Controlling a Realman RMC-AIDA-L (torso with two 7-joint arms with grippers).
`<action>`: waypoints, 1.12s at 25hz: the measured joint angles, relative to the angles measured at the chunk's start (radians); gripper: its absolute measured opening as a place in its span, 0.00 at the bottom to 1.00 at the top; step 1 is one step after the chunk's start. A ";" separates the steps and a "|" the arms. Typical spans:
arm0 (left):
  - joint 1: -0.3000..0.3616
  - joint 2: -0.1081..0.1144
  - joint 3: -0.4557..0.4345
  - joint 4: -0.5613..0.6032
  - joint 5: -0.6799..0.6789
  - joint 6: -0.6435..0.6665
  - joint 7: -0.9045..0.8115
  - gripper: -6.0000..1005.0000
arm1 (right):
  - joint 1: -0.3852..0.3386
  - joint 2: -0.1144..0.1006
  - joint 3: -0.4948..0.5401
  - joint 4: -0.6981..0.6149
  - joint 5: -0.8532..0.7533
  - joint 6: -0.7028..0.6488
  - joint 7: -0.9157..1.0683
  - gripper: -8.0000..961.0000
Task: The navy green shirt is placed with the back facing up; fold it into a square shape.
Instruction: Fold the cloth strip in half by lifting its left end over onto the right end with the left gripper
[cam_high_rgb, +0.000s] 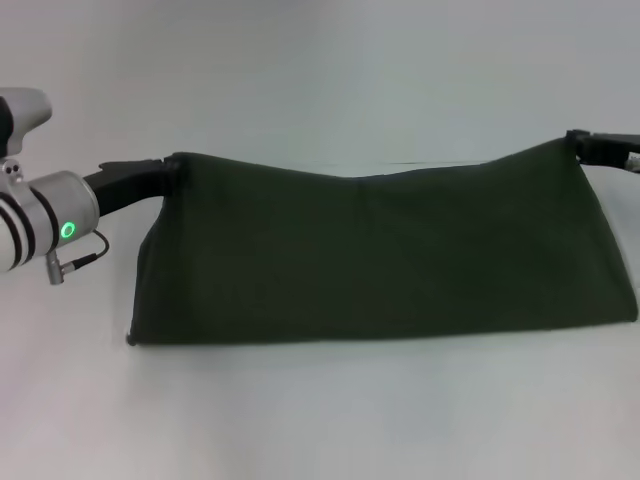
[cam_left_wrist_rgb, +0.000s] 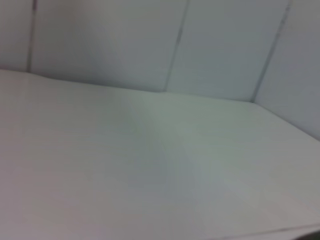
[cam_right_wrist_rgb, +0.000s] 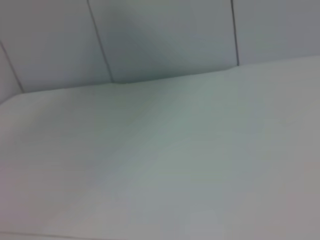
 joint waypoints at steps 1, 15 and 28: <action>-0.002 -0.001 0.014 0.000 -0.018 -0.020 0.000 0.00 | 0.007 0.001 -0.001 0.001 0.000 0.014 -0.003 0.02; -0.010 0.000 0.035 -0.007 -0.101 -0.101 0.019 0.01 | 0.047 -0.003 -0.004 0.041 0.012 0.107 -0.039 0.02; -0.012 -0.002 0.035 -0.038 -0.144 -0.130 0.064 0.01 | 0.050 0.003 -0.005 0.082 0.091 0.144 -0.129 0.02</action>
